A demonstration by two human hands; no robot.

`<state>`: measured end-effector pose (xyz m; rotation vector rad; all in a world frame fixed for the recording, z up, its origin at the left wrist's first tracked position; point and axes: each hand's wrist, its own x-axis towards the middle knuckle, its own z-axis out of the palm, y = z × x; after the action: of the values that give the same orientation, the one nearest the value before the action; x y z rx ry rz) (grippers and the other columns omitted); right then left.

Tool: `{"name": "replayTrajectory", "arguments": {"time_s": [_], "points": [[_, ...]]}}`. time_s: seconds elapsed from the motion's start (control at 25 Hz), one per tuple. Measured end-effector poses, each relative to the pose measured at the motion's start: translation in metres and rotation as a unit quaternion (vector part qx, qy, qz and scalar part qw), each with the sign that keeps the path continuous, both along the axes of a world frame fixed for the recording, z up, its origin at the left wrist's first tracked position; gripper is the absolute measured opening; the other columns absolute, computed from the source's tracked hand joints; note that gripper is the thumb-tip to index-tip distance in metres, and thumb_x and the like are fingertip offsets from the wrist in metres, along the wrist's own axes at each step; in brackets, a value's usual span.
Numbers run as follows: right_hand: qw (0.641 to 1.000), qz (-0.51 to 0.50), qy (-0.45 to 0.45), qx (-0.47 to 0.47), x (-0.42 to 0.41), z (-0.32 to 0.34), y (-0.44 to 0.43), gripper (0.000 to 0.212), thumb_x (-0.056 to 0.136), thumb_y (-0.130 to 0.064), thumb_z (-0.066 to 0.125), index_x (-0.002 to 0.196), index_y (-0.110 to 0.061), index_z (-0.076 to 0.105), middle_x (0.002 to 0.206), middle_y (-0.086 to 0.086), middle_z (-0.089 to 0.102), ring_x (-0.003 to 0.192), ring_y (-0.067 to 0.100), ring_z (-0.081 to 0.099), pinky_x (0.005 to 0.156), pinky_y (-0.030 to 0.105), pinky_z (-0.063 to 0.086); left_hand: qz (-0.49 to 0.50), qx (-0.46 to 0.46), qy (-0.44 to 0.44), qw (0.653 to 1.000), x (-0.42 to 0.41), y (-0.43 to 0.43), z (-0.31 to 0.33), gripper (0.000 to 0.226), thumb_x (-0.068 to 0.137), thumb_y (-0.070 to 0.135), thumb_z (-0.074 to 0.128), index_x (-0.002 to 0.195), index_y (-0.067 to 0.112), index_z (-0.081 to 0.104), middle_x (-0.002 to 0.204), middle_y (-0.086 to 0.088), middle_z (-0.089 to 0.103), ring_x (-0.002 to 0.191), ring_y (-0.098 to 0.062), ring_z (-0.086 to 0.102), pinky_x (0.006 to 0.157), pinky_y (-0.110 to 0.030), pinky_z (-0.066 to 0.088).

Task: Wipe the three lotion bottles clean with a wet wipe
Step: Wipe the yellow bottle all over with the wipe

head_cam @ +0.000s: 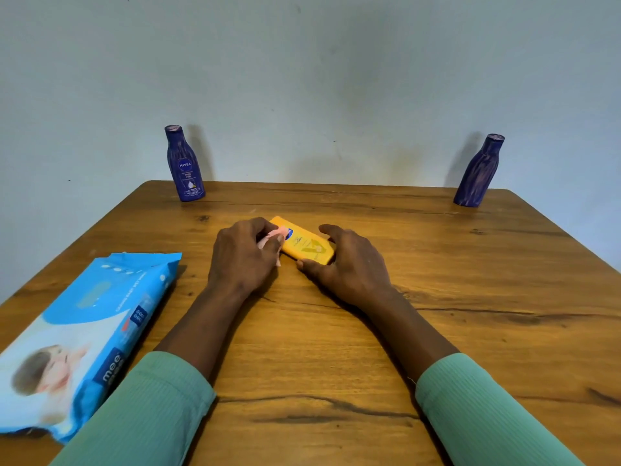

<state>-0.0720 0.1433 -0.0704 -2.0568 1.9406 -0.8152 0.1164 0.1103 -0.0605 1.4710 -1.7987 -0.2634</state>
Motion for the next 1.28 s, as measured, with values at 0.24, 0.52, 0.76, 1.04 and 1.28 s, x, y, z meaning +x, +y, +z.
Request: {"name": "replayTrajectory", "arguments": {"time_s": [0.24,0.52,0.76,1.04,1.28], "points": [[0.996,0.045,-0.080,-0.007,-0.005,0.005,0.005,0.057,0.089,-0.047,0.073,0.141,-0.034,0.055,0.121,-0.003,0.073,0.107,0.022,0.068,0.087,0.046,0.058,-0.141,-0.048,0.032,0.988,-0.027,0.013,0.002,0.013,0.093,0.031,0.075,0.104,0.024,0.076,0.089,0.011,0.074,0.079,-0.003,0.068,0.071,-0.030,0.057],[0.992,0.087,-0.089,-0.011,-0.012,0.002,0.008,0.044,0.100,-0.036,0.067,0.141,-0.036,0.052,0.123,-0.002,0.071,0.102,0.015,0.066,0.087,0.043,0.060,0.035,0.043,0.279,0.959,0.002,-0.009,0.004,0.029,0.096,0.037,0.071,0.121,0.022,0.074,0.114,0.009,0.070,0.106,-0.017,0.068,0.079,-0.036,0.061],[0.980,0.085,-0.176,-0.027,-0.015,0.000,0.008,0.035,0.102,-0.030,0.066,0.134,-0.038,0.054,0.115,-0.006,0.069,0.095,0.011,0.068,0.083,0.039,0.063,-0.017,0.164,0.477,0.864,0.002,-0.005,0.017,0.009,0.099,0.025,0.066,0.102,0.024,0.074,0.105,-0.001,0.070,0.093,-0.021,0.072,0.065,-0.037,0.064],[0.945,0.100,-0.310,-0.018,-0.017,0.006,0.006,0.034,0.102,-0.023,0.066,0.134,-0.030,0.059,0.119,-0.009,0.067,0.107,0.007,0.066,0.084,0.022,0.061,-0.066,0.197,0.540,0.815,0.006,-0.002,0.023,0.017,0.096,0.010,0.066,0.103,0.023,0.074,0.108,-0.006,0.076,0.075,-0.009,0.070,0.063,-0.025,0.059],[0.930,0.154,-0.328,0.063,-0.024,0.013,0.004,0.041,0.101,-0.019,0.068,0.137,-0.034,0.058,0.119,-0.012,0.067,0.111,0.010,0.066,0.083,0.022,0.061,-0.082,0.132,0.457,0.876,0.004,-0.003,0.022,0.013,0.097,0.027,0.066,0.103,0.027,0.077,0.091,0.005,0.079,0.081,-0.010,0.072,0.058,-0.023,0.053]]}}
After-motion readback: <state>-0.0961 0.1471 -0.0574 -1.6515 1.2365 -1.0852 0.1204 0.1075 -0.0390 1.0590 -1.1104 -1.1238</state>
